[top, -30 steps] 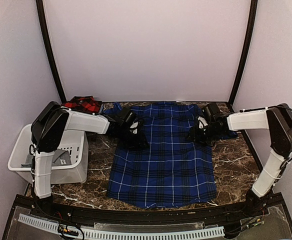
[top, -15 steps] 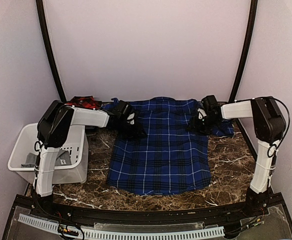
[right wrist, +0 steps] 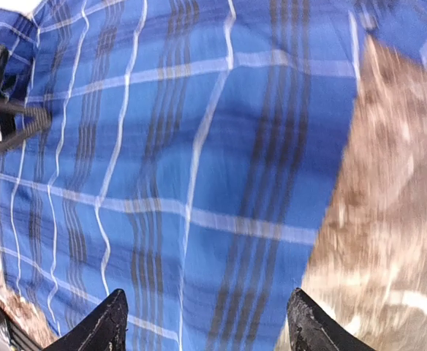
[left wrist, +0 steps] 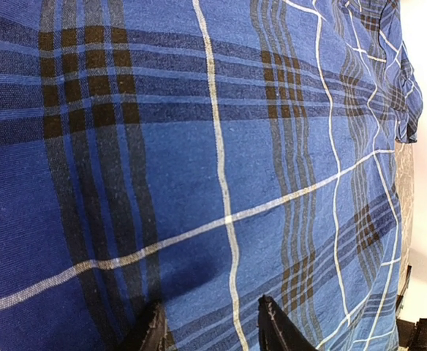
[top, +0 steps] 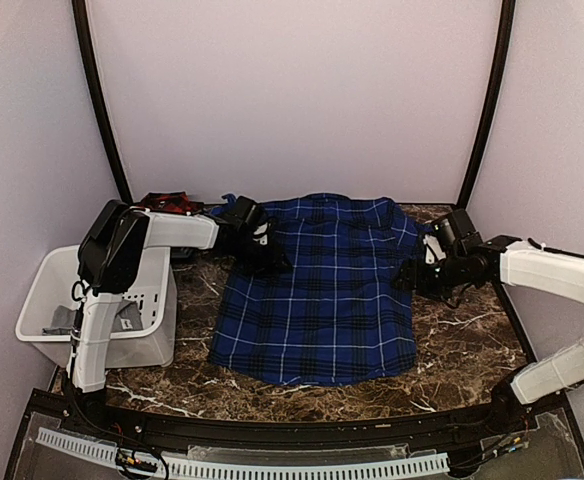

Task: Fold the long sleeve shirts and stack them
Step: Smooth out the flattened shirt at the center of the board.

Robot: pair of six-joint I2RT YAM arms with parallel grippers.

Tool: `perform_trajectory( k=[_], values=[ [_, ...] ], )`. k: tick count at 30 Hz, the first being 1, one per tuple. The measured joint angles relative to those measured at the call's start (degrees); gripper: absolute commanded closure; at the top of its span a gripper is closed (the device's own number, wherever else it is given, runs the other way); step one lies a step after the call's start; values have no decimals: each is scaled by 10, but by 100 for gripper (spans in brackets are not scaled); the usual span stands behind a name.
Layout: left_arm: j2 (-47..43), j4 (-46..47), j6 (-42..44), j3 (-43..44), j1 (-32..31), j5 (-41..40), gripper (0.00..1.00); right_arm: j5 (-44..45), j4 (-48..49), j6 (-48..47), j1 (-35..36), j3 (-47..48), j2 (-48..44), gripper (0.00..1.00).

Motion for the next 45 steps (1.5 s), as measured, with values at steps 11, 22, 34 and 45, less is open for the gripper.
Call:
perform_trajectory(
  k=[11,22,34,45],
  values=[
    [0,-14,0,7,0,20,58,38,-100,139,115,-137,-207,35],
    [0,-26,1,15,0,25,58,31,-112,272,249,-203,-247,57],
    [0,-37,10,16,0,23,58,87,-143,252,250,-48,-135,100],
    [0,-44,21,17,0,23,58,85,-247,205,251,42,-88,91]
  ],
)
